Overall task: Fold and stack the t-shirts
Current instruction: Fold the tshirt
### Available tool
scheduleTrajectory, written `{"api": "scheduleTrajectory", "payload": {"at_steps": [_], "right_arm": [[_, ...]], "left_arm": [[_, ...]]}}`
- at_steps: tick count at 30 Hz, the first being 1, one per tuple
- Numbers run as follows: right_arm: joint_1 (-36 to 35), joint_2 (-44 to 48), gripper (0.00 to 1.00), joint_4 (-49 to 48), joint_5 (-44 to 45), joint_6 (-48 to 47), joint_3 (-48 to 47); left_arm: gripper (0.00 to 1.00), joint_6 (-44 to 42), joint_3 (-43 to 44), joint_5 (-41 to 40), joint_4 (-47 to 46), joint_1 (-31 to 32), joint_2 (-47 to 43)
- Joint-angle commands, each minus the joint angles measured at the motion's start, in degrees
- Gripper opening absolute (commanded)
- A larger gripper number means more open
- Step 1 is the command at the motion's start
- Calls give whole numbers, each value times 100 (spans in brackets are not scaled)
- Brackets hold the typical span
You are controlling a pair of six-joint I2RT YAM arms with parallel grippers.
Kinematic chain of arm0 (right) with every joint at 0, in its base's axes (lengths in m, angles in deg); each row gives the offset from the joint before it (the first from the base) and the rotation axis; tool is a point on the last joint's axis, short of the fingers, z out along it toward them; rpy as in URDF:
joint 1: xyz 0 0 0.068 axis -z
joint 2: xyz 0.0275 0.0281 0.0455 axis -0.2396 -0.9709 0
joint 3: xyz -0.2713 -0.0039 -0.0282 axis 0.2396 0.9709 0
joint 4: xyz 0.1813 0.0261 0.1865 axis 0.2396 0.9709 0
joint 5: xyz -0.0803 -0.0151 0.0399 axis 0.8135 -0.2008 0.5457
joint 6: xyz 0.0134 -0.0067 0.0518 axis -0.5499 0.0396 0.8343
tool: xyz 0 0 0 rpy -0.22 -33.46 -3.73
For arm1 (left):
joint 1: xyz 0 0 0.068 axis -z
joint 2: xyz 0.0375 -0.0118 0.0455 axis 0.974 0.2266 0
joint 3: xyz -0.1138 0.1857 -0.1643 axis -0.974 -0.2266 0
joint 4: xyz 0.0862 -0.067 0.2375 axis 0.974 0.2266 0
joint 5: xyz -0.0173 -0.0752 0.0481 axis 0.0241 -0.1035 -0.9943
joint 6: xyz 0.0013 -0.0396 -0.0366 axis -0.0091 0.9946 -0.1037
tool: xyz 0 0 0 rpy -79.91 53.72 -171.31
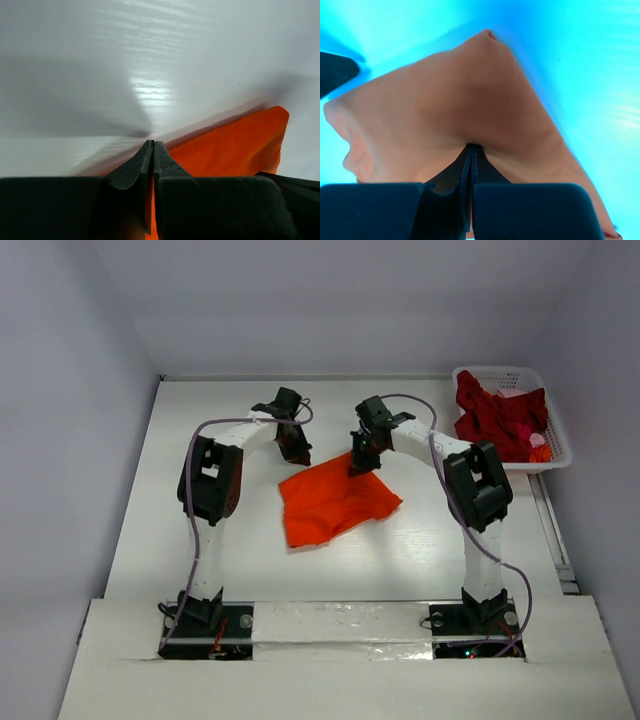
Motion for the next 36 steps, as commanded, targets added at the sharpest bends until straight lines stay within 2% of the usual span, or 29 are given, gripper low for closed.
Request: {"api": "scheduleTrajectory", "payload": {"at_steps": [1,5,12,15,21,25,28,36], "right_arm": [[54,-178,0,180,-97,-211,-389],[54,119,0,224,-28,-299,-372],[54,709,0,329,87,-405,-345],[54,771,0,365,87,-466,-407],[54,631,0,461,-18,-572,-521],[-60,350,0,575,-19,-607,-775],[-113,253,0,628,-19,-616,-908],[-481,428,0,629,-54,-581,-663]], "left_arm": [[0,-126,349,-5,164,-132,31],[0,-196,429,-189,330,-247,-170],[0,-205,323,-804,761,-247,-1355],[0,-179,25,-814,832,-247,-1865],[0,-170,-1222,-577,657,-186,-2438],[0,-65,-2109,-471,280,-115,-2518],[0,-21,-2365,-471,156,-1,-2500],[0,41,-2454,-392,-152,61,-2132]]}}
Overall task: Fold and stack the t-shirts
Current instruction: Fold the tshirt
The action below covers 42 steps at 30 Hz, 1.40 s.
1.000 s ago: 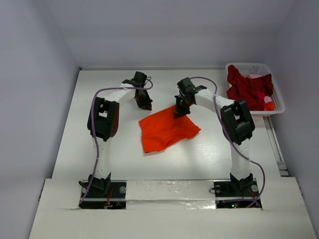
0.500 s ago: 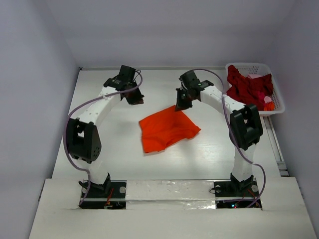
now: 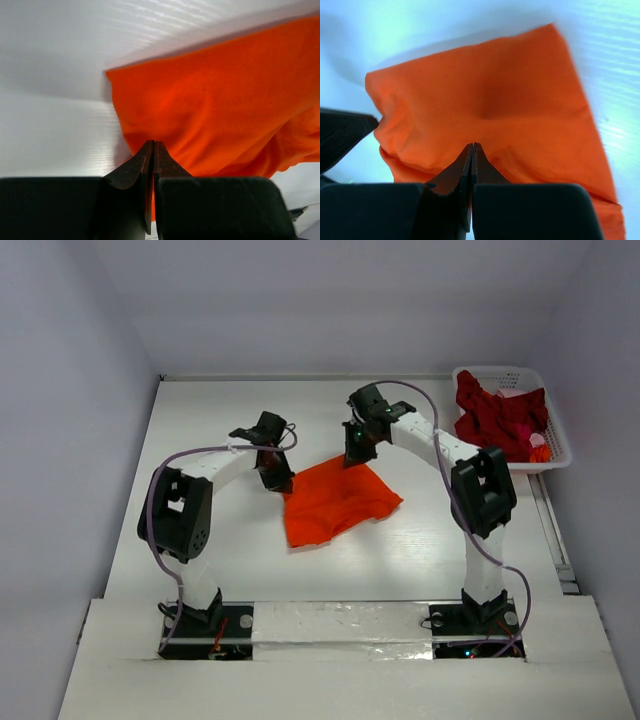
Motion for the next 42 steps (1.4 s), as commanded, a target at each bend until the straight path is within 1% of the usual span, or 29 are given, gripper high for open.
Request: {"api": "scheduleTrajectory", "payload": {"at_steps": [1,9,18,24,30,36,39,40,42], "right_arm": [[-318,185,0,-45,-58,-61,85],[-494,317,0,-458,-225,256,745],[-494,388,0,-414,-207,282,657],[-494,405,0,-458,-190,309,736],[-494,414,0,-467,-146,309,771],[-494,405,0,-423,-50,309,675],[-494,449,0,-265,389,248,500],[-494,449,0,-204,608,230,299],[-494,414,0,-46,724,203,70]], "left_arm": [[0,58,90,58,-251,4,113],[0,-3,468,23,-295,4,676],[0,23,881,181,-374,4,1361],[0,-29,1478,129,-207,4,1801],[0,-117,1936,76,-40,-162,2056],[0,-161,2033,41,48,-268,2074],[0,-205,1928,-38,101,-321,1899],[0,-223,1901,-56,127,-321,1820],[0,-240,1866,-108,162,-374,1575]]}}
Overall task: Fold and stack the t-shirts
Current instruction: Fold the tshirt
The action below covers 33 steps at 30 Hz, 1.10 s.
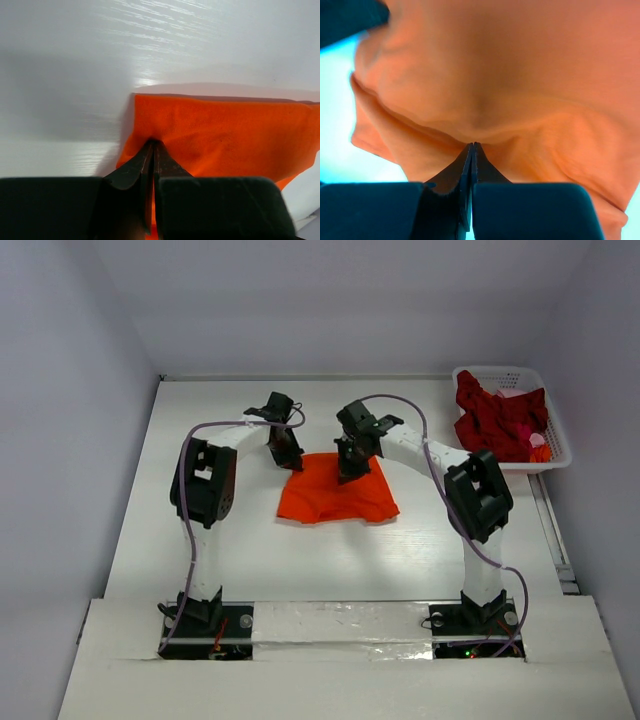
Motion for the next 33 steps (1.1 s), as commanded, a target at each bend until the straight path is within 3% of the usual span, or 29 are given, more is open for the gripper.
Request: {"api": "scheduleTrajectory", "payload": {"at_steps": [1,12,21,33], "right_arm": [[70,266,0,112,466,-85,-659],[510,-332,0,499,633,-182,-1750],[677,-455,0,385,730,20,-1530],[677,-376,0,148,677,213,-722]], "left_arm": [[0,-221,-93,-478,348,-131,-451],[0,-221,584,-285,682,-131,-512],[0,-168,541,251,586,-78,-689],[0,-19,93,348,357,519,-496]]}}
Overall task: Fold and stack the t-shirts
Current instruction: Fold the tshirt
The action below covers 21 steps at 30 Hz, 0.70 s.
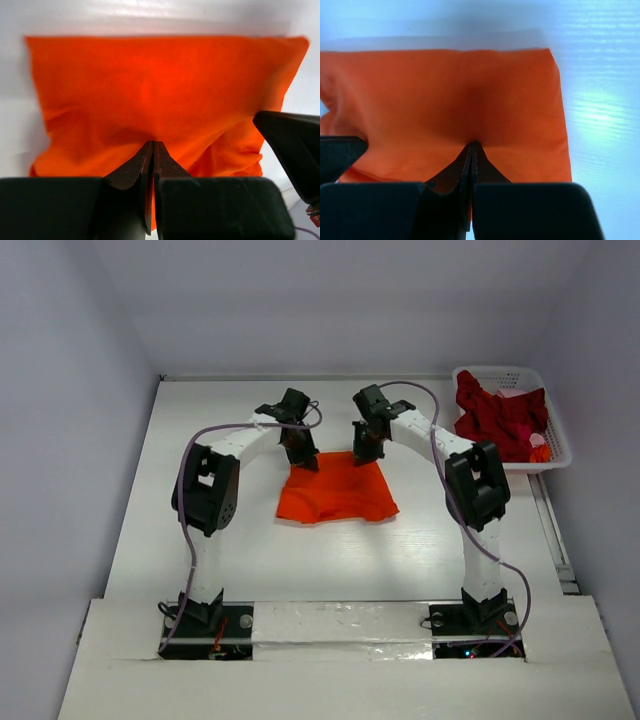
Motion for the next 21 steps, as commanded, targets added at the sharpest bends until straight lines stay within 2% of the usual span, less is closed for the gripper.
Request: {"api": "scheduleTrajectory", "payload": {"at_steps": [1,10,21], "right_arm": [[-27,120,0,-163,8,130,135],[218,-205,0,-198,-352,236,-67],[333,-601,0,-49,-563,131,-681]], "left_arm": [[0,99,-225,68,-71,36,-111],[0,126,-41,182,-133,-77,460],[0,12,1110,244,306,-429,1005]]}}
